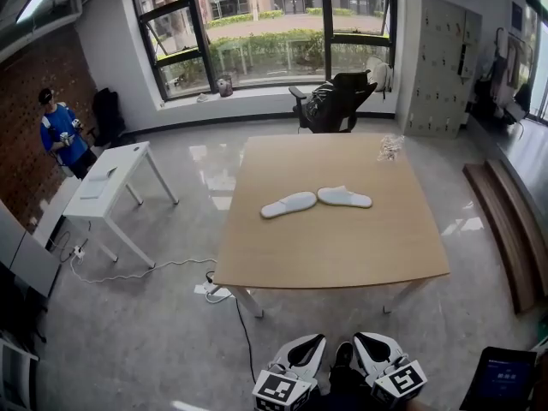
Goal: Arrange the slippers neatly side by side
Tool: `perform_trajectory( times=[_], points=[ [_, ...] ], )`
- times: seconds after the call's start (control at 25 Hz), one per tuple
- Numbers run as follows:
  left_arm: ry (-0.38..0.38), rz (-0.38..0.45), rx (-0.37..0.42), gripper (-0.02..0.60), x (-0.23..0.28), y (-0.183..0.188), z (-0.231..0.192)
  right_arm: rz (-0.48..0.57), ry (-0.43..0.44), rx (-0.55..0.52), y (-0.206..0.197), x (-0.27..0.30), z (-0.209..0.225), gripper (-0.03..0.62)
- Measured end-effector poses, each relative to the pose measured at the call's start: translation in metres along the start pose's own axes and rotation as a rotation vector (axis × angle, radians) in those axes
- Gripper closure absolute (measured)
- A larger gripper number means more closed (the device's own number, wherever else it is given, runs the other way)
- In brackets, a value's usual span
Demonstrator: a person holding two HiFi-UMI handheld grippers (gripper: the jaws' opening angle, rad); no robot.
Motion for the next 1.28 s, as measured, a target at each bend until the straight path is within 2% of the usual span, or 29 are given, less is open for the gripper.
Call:
perform_trajectory(
  times=[0.4, 0.84, 1.28],
  points=[
    [0.04, -0.018, 0.02, 0.578, 0.034, 0.011, -0.027, 0.002, 0.041, 0.011, 0.019, 0.038, 0.032, 0.583],
    [0.064, -0.043, 0.025, 0.578, 0.113, 0.027, -0.059, 0.003, 0.063, 0.029, 0.056, 0.084, 0.101, 0.583],
    [0.091, -0.061, 0.048, 0.578, 0.185, 0.054, -0.069, 0.005, 0.102, 0.049, 0.096, 0.113, 0.167, 0.583]
  ],
)
Point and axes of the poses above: the fingertips, and each gripper's own axes: x forward along the fingers, z to its right, y out of its top, the point moved 9 cm from there along -x, backward along the fingers, and after that the axes turned 13 degrees about x, right-handed, at the moved point
